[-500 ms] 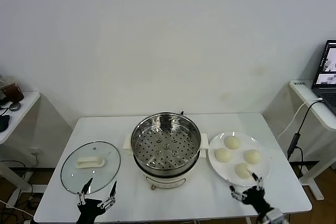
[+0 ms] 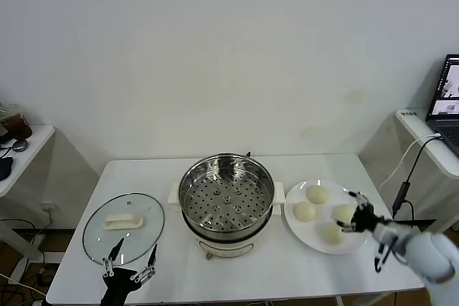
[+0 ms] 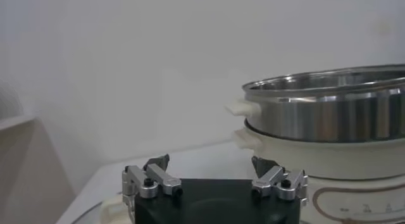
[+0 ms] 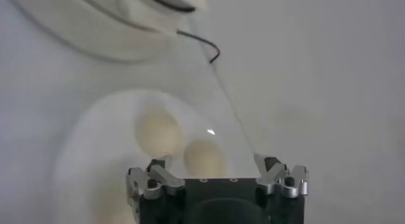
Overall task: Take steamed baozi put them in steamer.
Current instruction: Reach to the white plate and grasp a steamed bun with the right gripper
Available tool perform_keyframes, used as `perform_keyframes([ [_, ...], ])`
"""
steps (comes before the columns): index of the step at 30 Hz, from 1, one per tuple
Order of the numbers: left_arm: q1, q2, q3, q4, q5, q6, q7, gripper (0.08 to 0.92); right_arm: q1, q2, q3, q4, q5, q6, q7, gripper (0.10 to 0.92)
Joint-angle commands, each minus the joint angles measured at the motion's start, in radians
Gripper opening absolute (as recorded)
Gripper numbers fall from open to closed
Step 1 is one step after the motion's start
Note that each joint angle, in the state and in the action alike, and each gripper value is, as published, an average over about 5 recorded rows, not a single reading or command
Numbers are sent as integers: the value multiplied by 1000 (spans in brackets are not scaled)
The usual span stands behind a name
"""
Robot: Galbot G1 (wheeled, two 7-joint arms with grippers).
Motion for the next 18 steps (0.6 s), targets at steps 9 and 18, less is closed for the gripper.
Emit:
perform_keyframes([
  [9,-2,-16,-20,11,40,-19,0,823,782,34,-765,-429,-26,14,-401,823],
  [18,-19,-7,-51,29,32,-22,-4,823,823,162,-852,-562,8,-15,-355,823],
])
